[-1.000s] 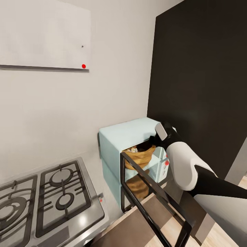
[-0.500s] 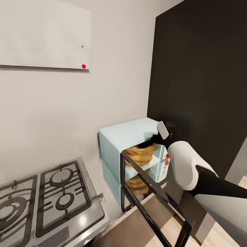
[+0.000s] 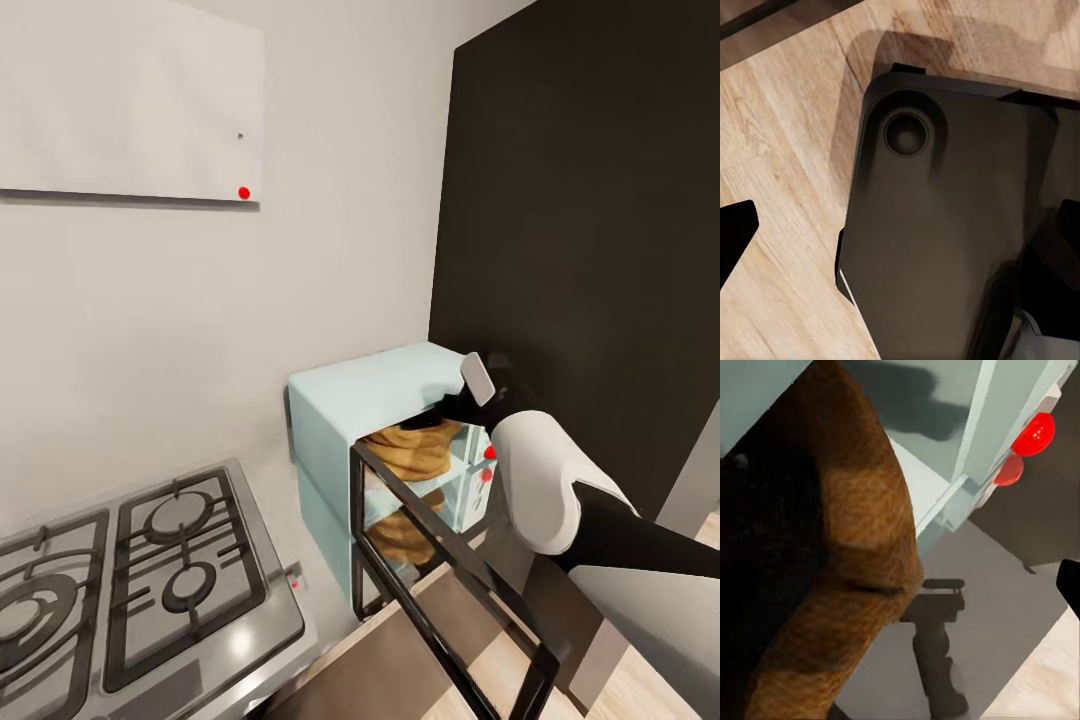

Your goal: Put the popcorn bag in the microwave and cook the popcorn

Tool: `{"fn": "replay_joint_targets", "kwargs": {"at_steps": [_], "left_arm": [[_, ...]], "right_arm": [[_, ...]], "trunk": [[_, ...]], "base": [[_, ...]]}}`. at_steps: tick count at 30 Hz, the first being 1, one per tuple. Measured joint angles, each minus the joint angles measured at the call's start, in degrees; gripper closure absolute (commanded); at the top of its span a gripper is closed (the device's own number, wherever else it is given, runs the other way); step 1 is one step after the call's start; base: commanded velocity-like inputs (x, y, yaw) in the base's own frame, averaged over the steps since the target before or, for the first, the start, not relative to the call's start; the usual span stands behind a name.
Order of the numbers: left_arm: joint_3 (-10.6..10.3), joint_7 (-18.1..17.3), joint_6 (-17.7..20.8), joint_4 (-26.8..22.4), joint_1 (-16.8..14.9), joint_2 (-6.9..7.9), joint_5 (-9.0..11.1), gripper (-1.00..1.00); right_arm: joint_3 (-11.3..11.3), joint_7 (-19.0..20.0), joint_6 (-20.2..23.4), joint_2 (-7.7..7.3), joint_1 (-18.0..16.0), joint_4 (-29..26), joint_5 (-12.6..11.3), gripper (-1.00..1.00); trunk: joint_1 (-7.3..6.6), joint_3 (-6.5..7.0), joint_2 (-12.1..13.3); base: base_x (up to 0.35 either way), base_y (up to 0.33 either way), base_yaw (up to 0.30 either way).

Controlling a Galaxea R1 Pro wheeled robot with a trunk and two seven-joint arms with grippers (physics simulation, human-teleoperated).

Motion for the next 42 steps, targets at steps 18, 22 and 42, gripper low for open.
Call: {"fn": "replay_joint_targets", "kwargs": {"at_steps": [18, 22, 42], "left_arm": [[0.0, 0.0, 0.0, 0.01, 0.01, 0.0, -0.01, -1.0], [-0.01, -0.01, 0.01, 0.03, 0.01, 0.0, -0.01, -1.0], [-0.02, -0.02, -0.05, 0.03, -0.02, -0.06, -0.07, -1.0]], "right_arm": [[0.02, 8.14, -0.13, -3.3, 0.43, -0.06, -1.48, -1.0], [-0.07, 18.76, -0.12, -9.42, -0.05, -0.25, -2.57, -1.0], [0.01, 24.77, -0.17, -14.25, -0.03, 0.1, -3.16, -1.0]], "trunk": [[-0.01, 0.0, -0.02], [0.0, 0.01, 0.0], [0.04, 0.02, 0.01]], "base": [[0.0, 0.0, 0.0], [0.0, 0.0, 0.0], [-0.19, 0.0, 0.0]]}}
